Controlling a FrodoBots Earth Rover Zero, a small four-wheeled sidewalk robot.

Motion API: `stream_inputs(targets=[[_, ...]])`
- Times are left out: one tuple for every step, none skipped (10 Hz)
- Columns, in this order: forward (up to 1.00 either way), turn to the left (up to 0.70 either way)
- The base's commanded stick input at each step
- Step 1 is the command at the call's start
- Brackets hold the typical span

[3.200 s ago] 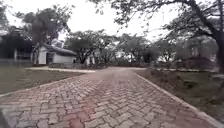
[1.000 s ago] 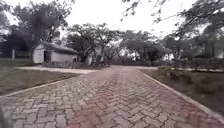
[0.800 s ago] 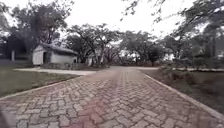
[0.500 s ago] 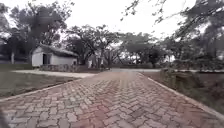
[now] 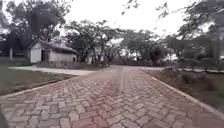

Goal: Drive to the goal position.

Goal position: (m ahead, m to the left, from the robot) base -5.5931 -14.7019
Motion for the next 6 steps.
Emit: stream_inputs(targets=[[0.7, 0.0], [0.7, 0.0], [0.7, 0.0], [0.7, 0.0], [0.7, 0.0], [0.7, 0.0]])
